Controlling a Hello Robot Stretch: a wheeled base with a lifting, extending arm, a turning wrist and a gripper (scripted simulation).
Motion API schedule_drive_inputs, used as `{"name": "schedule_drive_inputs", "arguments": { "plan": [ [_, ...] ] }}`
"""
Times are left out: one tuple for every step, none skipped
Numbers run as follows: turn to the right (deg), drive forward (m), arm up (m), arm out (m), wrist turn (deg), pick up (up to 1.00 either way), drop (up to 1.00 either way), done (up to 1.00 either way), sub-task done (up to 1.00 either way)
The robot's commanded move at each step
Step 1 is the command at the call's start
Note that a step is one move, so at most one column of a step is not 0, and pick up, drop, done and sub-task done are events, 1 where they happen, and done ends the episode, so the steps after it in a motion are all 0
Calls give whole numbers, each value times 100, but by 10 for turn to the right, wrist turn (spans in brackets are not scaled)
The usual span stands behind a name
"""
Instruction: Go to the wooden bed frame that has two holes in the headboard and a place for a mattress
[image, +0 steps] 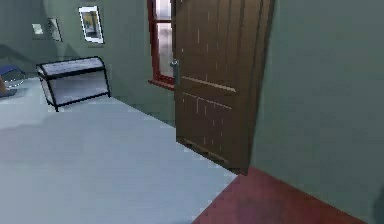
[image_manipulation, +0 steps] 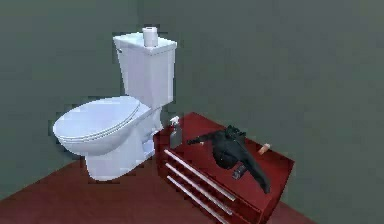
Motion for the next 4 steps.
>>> {"name": "schedule_drive_inputs", "arguments": {
  "plan": [
    [0, 65, 0, 0, 0, 0, 0, 0, 0],
    [-450, 0, 0, 0, 0, 0, 0, 0, 0],
    [0, 100, 0, 0, 0, 0, 0, 0, 0],
    [-60, 0, 0, 0, 0, 0, 0, 0, 0]
  ]
}}
